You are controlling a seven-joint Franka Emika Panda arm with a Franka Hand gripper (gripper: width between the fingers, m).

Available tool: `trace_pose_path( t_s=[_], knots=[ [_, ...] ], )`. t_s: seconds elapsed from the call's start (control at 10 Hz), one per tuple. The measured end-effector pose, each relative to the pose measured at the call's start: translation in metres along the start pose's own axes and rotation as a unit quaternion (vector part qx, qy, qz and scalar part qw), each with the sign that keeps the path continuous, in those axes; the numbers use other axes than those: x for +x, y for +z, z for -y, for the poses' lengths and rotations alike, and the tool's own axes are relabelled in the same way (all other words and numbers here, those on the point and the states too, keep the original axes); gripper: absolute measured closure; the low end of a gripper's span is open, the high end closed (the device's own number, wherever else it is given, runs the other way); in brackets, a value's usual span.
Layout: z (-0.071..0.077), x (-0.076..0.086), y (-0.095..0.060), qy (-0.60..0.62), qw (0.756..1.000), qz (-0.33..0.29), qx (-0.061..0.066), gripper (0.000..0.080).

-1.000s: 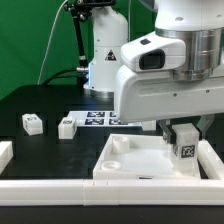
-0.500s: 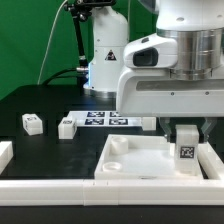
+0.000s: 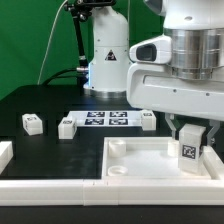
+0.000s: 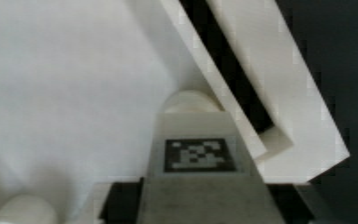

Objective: Assemble one leg

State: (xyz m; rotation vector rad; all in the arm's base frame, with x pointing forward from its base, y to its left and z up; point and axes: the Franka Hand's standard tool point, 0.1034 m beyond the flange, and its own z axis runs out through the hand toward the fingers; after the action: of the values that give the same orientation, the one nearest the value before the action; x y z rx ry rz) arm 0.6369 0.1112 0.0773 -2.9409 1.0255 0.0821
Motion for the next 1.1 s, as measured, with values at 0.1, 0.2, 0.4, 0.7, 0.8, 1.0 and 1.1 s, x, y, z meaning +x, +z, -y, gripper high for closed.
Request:
trace_pose_path(
  t_s=[0.1, 0.2, 0.4, 0.7, 0.8, 1.0, 1.1],
  knots=[
    [0.0024, -0.0017, 0.0004, 0.069, 0.998, 0.000, 0.003, 0.0508],
    [0.0038, -0.0009, 0.0002, 0.101, 0.995, -0.002, 0.009, 0.0508],
    [0.0035, -0.0004, 0.0002, 0.099, 0.995, -0.002, 0.009, 0.0508],
    [0.0016, 0.0021, 0.0003, 0.048, 0.999, -0.002, 0.008, 0.0208],
    [0.0022, 0.0025, -0.0006, -0.015, 1.000, -0.006, 0.005, 0.0208],
    [0.0038, 0.0002, 0.0000, -0.120, 0.993, -0.009, 0.003, 0.0152],
    [0.0043, -0.0006, 0.0008, -0.172, 0.985, -0.009, 0.002, 0.0152]
  ],
)
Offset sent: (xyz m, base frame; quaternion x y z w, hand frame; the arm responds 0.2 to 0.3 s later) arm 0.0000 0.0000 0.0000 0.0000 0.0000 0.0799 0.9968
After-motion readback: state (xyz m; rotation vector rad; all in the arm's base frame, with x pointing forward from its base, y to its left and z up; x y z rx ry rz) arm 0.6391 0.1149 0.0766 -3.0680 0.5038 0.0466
